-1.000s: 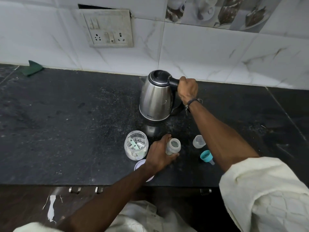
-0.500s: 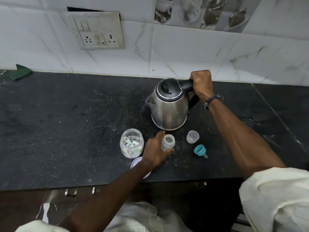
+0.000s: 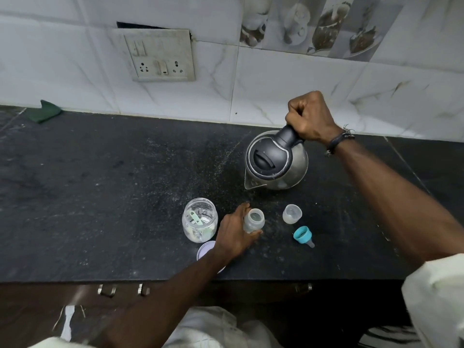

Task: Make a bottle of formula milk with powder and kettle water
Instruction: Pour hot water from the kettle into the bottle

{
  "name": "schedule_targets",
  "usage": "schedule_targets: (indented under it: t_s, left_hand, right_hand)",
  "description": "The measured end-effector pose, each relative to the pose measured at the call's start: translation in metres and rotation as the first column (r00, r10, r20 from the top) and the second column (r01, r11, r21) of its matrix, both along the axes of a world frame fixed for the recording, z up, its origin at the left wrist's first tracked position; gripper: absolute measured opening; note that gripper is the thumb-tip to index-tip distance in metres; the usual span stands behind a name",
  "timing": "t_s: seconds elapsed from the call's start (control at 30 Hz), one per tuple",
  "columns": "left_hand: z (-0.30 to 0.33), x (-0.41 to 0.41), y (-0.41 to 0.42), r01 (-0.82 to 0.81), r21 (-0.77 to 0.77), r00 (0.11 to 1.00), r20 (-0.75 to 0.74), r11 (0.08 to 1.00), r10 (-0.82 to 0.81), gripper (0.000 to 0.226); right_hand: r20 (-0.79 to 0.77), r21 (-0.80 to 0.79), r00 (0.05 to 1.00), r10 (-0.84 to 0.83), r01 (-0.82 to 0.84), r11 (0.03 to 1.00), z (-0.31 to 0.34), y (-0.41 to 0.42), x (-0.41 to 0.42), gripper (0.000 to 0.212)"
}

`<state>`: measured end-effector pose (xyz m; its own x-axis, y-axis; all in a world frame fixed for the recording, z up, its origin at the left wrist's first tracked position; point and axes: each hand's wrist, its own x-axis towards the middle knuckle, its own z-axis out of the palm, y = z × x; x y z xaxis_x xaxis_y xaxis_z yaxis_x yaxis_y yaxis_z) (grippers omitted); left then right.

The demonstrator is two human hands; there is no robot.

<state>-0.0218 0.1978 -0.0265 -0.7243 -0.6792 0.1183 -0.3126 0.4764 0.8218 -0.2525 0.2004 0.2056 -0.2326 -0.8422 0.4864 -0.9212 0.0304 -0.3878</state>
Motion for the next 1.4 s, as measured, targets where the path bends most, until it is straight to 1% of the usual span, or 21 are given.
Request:
schedule_targets:
  t_s: [0.1,0.2,0.4,0.53,0.7,1.0,1.23,1.4]
  left_hand:
    - [-0.001,0.000,0.000,-0.009,-0.008,1.000,0.003,1.000,0.009,0.079]
    - [-0.001,0.000,0.000,0.002,0.000,1.000,-0.012,1.000,-0.002,0.075]
    - [-0.001,0.000,-0.001,0.013,0.002,1.000,-0.027,1.000,-0.013,0.070]
    - [-0.002,0.000,-0.001,0.015,-0.002,1.000,-0.026,1.000,-0.015,0.073]
    - [-0.002,0.000,0.000,0.013,0.007,1.000,-0.023,1.000,-0.013,0.075]
    - [-0.001,0.001,0.001,0.008,0.011,1.000,-0.022,1.000,-0.008,0.079]
    - [0.000,0.001,0.001,0.012,0.014,1.000,-0.019,1.000,-0.011,0.081]
    - [0.001,0.001,0.002,0.013,0.015,1.000,-0.018,1.000,-0.013,0.079]
  right_hand:
    - [-0.058,0.032,0.996,0.073,-0.071,0.997,-0.002,0.003,0.009,0.024]
    - [-0.076,0.060,0.989,0.125,-0.121,0.991,-0.003,0.006,0.014,0.023]
    - [-0.144,0.109,0.977,0.157,-0.142,0.984,0.001,0.012,0.020,0.022]
    - [-0.217,0.146,0.959,0.181,-0.151,0.978,0.003,0.015,0.026,0.021]
    - [-0.305,0.179,0.933,0.190,-0.140,0.974,0.001,0.017,0.031,0.023]
    - [-0.427,0.207,0.891,0.155,-0.071,0.976,-0.004,0.019,0.036,0.025]
    - [-0.461,0.215,0.880,0.119,-0.020,0.976,-0.003,0.022,0.038,0.027]
    - [-0.489,0.213,0.866,0.103,0.004,0.977,-0.001,0.023,0.042,0.022]
